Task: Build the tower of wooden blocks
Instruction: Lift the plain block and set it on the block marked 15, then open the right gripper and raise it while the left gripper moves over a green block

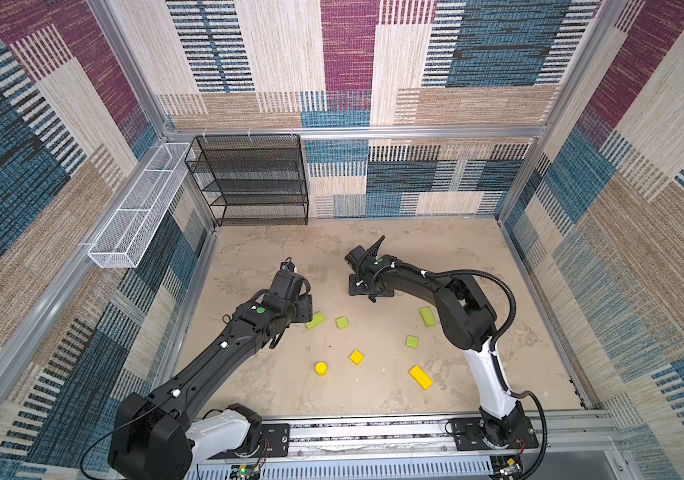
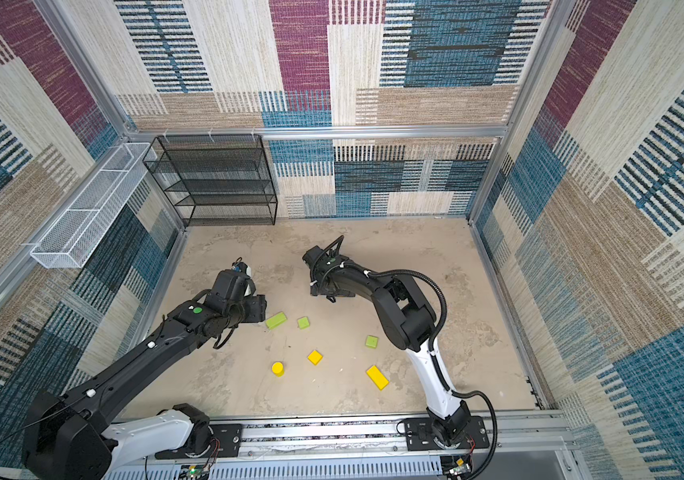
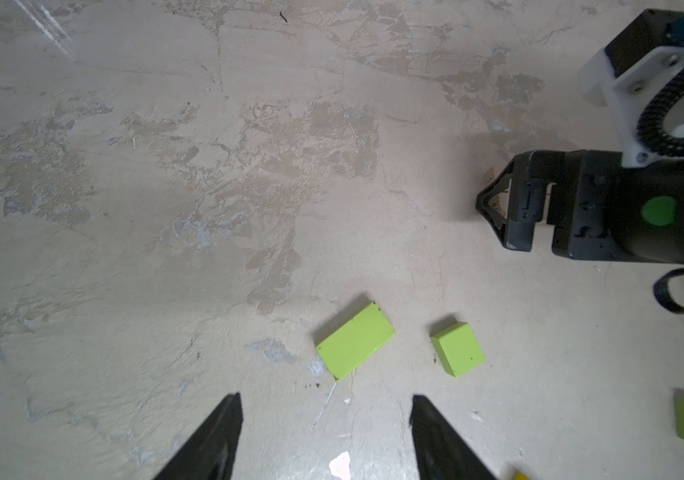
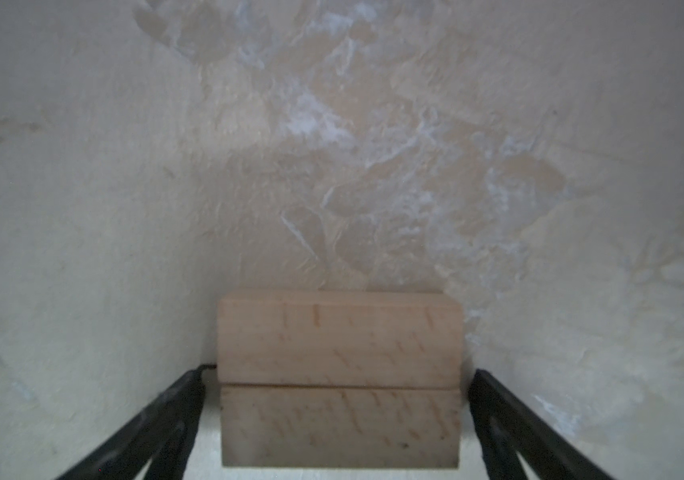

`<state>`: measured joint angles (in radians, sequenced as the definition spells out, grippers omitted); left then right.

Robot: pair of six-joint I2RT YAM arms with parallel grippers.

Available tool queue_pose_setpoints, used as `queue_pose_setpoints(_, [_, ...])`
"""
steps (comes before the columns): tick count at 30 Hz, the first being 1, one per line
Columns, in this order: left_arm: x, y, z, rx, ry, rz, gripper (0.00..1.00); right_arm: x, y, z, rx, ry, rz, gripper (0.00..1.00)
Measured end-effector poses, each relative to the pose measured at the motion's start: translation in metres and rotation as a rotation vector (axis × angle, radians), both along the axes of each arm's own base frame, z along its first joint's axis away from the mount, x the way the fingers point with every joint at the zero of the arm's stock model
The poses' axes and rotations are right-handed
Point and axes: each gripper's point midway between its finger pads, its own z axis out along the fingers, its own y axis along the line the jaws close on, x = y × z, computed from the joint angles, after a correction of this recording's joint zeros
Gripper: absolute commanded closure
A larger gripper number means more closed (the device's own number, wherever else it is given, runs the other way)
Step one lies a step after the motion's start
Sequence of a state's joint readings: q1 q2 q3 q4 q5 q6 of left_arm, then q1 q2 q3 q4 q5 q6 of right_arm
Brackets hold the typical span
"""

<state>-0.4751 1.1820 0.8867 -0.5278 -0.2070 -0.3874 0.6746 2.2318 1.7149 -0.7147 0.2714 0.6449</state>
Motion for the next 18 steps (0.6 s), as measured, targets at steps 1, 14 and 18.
queue_pose_setpoints(1, [0.0, 0.0, 0.0, 0.001, 0.0, -0.001, 0.31, 0.0, 0.0, 0.0, 0.0, 0.0, 0.002, 0.01])
queue_pose_setpoints(14, [-0.001, 0.0, 0.003, -0.003, -0.01, -0.002, 0.31, -0.006, 0.0, 0.01, 0.019, 0.016, 0.011, 0.01])
queue_pose_setpoints(18, [-0.001, 0.0, 0.003, -0.003, -0.01, -0.002, 0.31, -0.007, -0.001, 0.02, 0.024, 0.008, 0.011, 0.01])
